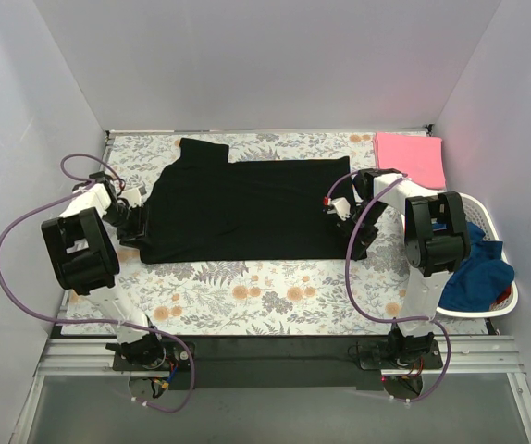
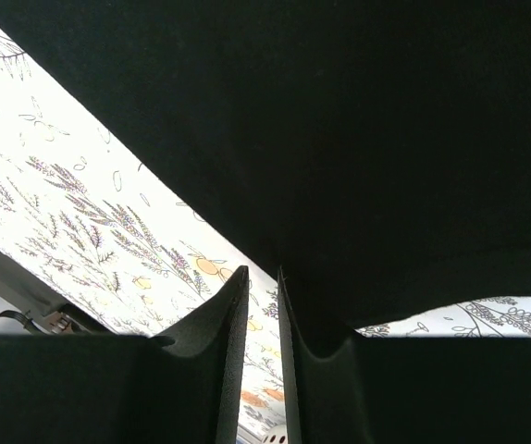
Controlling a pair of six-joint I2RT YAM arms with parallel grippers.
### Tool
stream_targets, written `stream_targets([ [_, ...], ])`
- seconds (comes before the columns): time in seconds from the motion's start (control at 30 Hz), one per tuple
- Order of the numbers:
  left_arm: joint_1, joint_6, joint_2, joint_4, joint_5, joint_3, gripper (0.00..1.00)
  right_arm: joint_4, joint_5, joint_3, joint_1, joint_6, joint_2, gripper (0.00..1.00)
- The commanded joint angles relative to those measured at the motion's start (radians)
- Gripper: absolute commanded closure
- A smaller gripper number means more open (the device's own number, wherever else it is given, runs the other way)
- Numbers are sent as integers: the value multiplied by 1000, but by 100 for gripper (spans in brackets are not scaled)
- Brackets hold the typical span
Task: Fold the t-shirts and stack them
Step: Fold the tshirt
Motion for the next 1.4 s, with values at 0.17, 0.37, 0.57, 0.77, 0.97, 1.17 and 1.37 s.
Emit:
stream_targets([
  [0.17, -33, -21, 34, 57, 24, 60, 59, 11, 16, -10, -3, -5, 4, 75],
  [0.37, -53, -37, 67, 74, 11, 70, 59, 14, 26, -16, -3, -9, 5, 76],
  [0.57, -61, -35, 64, 72, 3, 67, 61, 14, 33, -12, -3, -14, 7, 76],
  [0.77, -63, -38, 55, 63, 20, 74, 76, 14, 33, -9, -1, -14, 10, 77],
  [0.97, -62, -43, 41, 56, 29, 110, 100, 15, 43, -18, -3, -22, 5, 78],
  [1.17, -62, -41, 47, 85, -2, 145, 100, 20, 52, -19, -3, -23, 10, 80],
  [1.37, -62, -40, 90, 92, 3, 177, 100, 24, 59, -24, -3, -23, 12, 80],
])
